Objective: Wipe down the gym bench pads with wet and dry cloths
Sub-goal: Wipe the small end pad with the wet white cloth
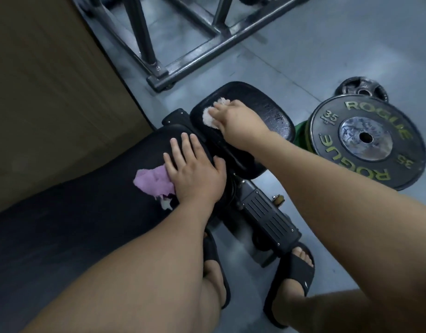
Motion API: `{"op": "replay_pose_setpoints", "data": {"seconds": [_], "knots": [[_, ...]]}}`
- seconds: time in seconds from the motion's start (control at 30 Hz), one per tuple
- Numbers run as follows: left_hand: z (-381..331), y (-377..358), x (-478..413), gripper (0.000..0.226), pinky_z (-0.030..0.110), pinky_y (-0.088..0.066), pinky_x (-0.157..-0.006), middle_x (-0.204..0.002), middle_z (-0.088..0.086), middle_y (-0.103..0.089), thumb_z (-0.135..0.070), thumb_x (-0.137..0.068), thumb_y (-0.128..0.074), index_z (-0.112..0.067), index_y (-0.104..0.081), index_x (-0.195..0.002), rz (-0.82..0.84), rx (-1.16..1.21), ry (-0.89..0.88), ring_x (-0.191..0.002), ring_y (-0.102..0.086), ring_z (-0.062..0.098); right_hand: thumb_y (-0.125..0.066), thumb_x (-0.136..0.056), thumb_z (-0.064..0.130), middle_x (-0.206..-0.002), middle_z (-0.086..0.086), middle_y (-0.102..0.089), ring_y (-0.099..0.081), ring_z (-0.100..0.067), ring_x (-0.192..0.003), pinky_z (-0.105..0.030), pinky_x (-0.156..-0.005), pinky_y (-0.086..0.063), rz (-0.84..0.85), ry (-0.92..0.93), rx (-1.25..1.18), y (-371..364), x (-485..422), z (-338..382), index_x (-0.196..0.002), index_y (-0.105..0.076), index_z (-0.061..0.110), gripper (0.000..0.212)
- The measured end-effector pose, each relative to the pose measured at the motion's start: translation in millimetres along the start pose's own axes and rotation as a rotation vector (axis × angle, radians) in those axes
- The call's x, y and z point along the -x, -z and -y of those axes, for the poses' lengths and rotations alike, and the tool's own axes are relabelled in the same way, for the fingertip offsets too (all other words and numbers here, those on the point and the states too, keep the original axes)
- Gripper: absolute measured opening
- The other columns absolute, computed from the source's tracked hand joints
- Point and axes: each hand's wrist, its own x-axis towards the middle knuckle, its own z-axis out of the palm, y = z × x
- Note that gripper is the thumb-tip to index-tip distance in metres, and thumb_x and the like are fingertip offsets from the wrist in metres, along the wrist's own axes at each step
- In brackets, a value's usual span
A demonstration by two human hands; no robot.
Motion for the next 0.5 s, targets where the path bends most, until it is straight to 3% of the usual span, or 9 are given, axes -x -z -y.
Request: {"op": "replay_pose_setpoints", "data": {"seconds": [0.1, 0.17, 0.23, 0.3, 0.37, 0.5], "knots": [[2.1, 16.1, -3.5, 0.080, 0.051, 0.005, -0.125, -0.170, 0.005, 0.004, -0.051, -0.098, -0.032, -0.012, -0.003, -0.161, 0.150, 0.067, 0.000, -0.155, 0.012, 0.028, -0.047, -0.101, 0.014, -0.121, -0.006, -0.065, -0.056, -0.036, -0.111, -0.035, -0.093, -0.043, -0.036, -0.009, -0.048, 4.6, 14.9, 0.0, -0.112, -0.062, 0.010, 0.020], [10.7, 32.0, -8.4, 0.078, 0.047, 0.005, -0.126, -0.170, 0.005, 0.002, -0.047, -0.098, -0.040, -0.013, -0.010, -0.161, 0.253, 0.131, -0.042, -0.155, 0.010, 0.027, -0.049, -0.099, 0.011, -0.113, -0.013, -0.070, -0.058, -0.038, -0.105, -0.038, -0.093, -0.048, -0.055, -0.075, -0.116, 7.3, 19.7, 5.5, -0.108, -0.068, 0.005, 0.022], [23.4, 51.8, -8.5, 0.065, 0.042, -0.003, -0.126, -0.166, 0.006, -0.018, -0.039, -0.096, -0.048, -0.014, -0.035, -0.155, 0.286, 0.200, -0.094, -0.155, -0.002, 0.025, -0.051, -0.098, 0.009, -0.093, -0.017, -0.071, -0.057, -0.035, -0.091, -0.038, -0.082, -0.050, -0.104, -0.165, -0.213, 11.5, 22.8, 18.4, -0.099, -0.071, 0.002, 0.021], [37.9, 69.6, -0.9, 0.046, 0.038, -0.019, -0.119, -0.152, -0.002, -0.039, -0.034, -0.093, -0.052, -0.022, -0.055, -0.138, 0.213, 0.215, -0.063, -0.147, -0.018, 0.023, -0.052, -0.100, 0.013, -0.081, -0.015, -0.070, -0.055, -0.033, -0.083, -0.038, -0.077, -0.048, -0.148, -0.188, -0.307, 17.1, 25.2, 39.5, -0.091, -0.070, 0.001, 0.023], [53.3, 81.5, 10.4, 0.037, 0.039, -0.028, -0.107, -0.139, -0.003, -0.043, -0.035, -0.091, -0.056, -0.026, -0.057, -0.128, 0.169, 0.152, 0.023, -0.134, -0.026, 0.024, -0.053, -0.101, 0.015, -0.086, -0.016, -0.072, -0.060, -0.035, -0.090, -0.041, -0.082, -0.048, -0.173, -0.167, -0.382, 17.4, 23.7, 63.5, -0.095, -0.071, -0.001, 0.025], [83.5, 82.7, 24.5, 0.048, 0.043, -0.039, -0.099, -0.131, 0.004, -0.038, -0.040, -0.087, -0.065, -0.021, -0.046, -0.126, 0.278, 0.102, 0.100, -0.124, -0.032, 0.028, -0.055, -0.099, 0.015, -0.079, -0.010, -0.068, -0.057, -0.031, -0.085, -0.043, -0.078, -0.050, -0.197, -0.057, -0.442, 9.0, 10.2, 109.7, -0.093, -0.071, 0.004, 0.020]]}}
